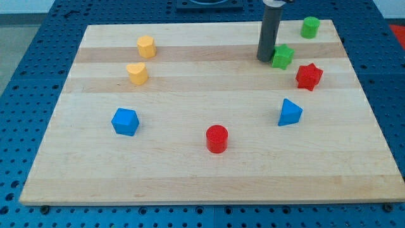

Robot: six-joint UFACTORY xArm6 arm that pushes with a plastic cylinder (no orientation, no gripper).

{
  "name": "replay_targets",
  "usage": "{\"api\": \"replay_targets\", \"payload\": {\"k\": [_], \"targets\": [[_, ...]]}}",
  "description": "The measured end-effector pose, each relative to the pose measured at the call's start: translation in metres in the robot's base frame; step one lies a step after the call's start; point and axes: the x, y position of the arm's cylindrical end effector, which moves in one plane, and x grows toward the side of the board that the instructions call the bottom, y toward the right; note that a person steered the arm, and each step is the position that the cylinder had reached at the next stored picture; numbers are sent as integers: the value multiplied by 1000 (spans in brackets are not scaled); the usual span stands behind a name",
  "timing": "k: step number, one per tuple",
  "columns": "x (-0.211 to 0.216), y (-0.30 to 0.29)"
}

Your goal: Push the green star towards the center right

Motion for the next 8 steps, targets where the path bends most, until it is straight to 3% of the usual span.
{"api": "replay_targets", "payload": {"k": [8], "targets": [[13,81]]}}
